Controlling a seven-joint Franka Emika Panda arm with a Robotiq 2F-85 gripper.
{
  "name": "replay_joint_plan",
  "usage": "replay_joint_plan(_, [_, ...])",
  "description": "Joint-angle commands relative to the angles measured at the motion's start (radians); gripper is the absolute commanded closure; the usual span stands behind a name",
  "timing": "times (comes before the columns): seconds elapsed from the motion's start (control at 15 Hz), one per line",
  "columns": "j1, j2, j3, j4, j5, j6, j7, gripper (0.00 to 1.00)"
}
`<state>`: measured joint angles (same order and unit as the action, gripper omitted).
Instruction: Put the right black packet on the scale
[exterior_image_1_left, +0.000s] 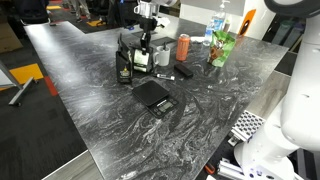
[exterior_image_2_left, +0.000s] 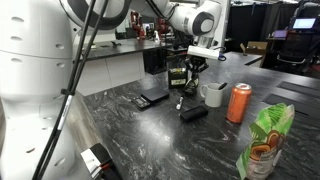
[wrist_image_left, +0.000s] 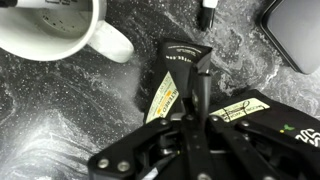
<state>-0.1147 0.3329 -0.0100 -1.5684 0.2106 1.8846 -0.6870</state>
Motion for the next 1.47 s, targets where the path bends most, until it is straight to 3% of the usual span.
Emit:
replay_joint_plan(0.0, [0.001, -0.06, 0.011, -0.024, -0.013, -0.005, 0.043, 1.0])
replay_joint_plan(0.2, [0.013, -0.105, 0.011, -0.048, -0.023, 0.003, 0.099, 1.0])
replay_joint_plan(0.67, [0.066, -0.291, 0.007, -0.268, -0.093, 0.087, 0.375, 1.0])
replay_joint_plan(1.07, [0.134, -0.452, 0.035, -0.475, -0.108, 0.096, 0.56, 1.0])
replay_joint_plan(1.4, [0.176, -0.543, 0.078, -0.581, -0.129, 0.088, 0.681, 1.0])
